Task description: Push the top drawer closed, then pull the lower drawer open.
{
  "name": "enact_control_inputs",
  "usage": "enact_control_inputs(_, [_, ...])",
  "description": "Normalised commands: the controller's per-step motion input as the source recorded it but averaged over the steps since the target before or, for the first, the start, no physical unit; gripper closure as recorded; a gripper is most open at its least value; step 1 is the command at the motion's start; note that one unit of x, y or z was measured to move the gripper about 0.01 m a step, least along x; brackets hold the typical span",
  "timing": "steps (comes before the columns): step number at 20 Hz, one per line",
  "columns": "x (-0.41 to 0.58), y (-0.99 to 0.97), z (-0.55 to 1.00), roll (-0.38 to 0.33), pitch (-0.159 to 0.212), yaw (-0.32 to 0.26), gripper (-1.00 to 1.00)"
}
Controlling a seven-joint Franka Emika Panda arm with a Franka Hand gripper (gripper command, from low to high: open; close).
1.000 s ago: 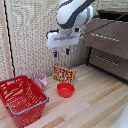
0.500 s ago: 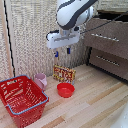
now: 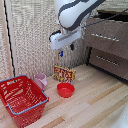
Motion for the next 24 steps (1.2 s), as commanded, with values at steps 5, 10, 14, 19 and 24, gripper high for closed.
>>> enact_control_inputs(5, [-0.169, -0.15, 0.01, -0.319, -0.048, 0.196, -1.00])
enact_control_inputs(10, [-0.072, -0.12, 0.00, -0.332, -0.038, 0.174, -1.00])
enact_control_inputs(14, [0.136, -0.07, 0.01, -0.358, -0.006, 0.093, -1.00])
enact_control_inputs(19, [0.226, -0.04, 0.01, -0.374, 0.000, 0.066, -1.00])
enact_control_inputs(24, [0.229, -0.04, 0.00, -0.374, 0.000, 0.069, -1.00])
